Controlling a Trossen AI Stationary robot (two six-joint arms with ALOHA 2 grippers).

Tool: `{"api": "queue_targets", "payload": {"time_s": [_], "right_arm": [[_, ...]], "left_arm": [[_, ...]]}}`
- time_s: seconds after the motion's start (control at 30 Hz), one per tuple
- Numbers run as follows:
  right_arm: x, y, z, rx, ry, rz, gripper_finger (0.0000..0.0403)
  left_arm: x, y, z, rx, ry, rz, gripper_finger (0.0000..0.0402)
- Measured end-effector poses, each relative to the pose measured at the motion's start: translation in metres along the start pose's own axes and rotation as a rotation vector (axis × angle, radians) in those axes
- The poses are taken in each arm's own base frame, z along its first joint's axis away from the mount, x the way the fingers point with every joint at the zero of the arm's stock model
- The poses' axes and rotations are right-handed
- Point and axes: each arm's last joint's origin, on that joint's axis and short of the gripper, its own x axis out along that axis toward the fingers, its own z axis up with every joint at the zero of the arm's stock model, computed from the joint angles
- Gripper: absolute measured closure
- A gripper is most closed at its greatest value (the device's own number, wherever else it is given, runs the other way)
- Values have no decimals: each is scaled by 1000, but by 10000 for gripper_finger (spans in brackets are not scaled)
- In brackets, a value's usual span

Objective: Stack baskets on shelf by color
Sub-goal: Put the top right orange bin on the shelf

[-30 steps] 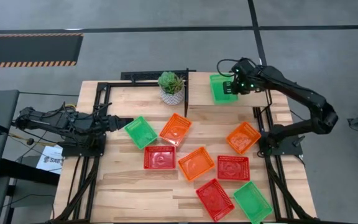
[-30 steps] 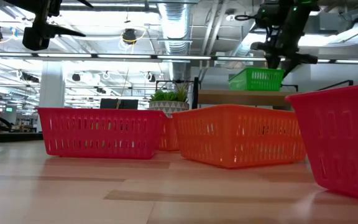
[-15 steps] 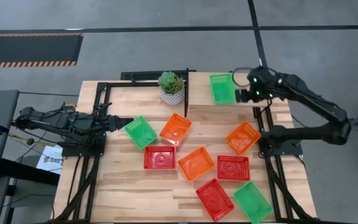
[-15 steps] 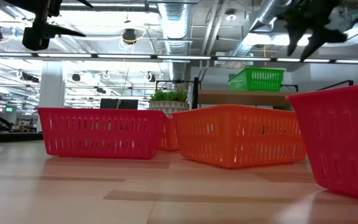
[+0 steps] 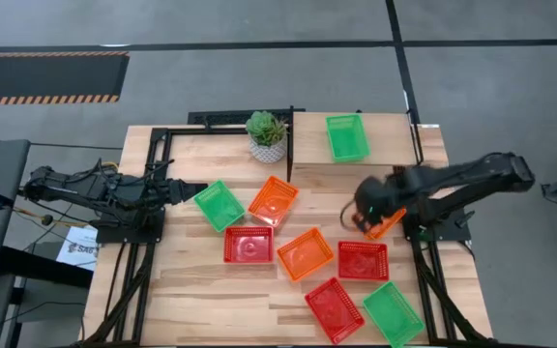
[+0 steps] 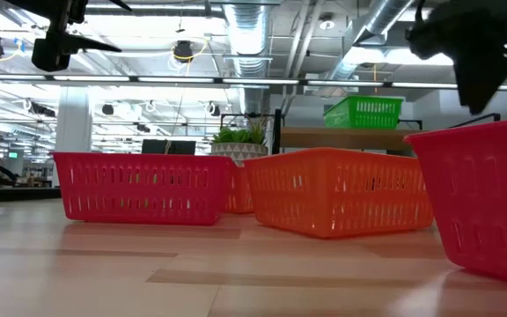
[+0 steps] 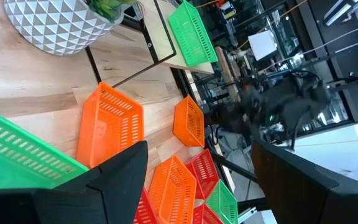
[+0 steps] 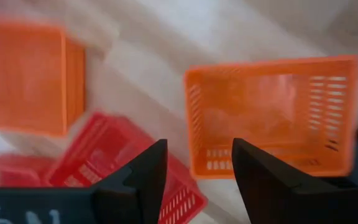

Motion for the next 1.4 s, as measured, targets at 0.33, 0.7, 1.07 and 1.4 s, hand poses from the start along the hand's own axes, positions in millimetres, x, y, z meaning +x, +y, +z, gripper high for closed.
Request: {"api": "queue_targets", "payload": {"time_s": [0.33,0.7,1.07,1.4], "right_arm": [[42,29,-12,-128,56,-124,189],[75,26,-4,-171,86,-194,193],[100,-2,-14,-113,113,-166,234],[86,8,-8,-104,116,-115,387]], "left_arm": [[0,1,0,3,2,7,128],[0,6,-2,24,17,57,128],[0,7,-2,14,21,61,128],[0,7,-2,12,22,62,128]]}}
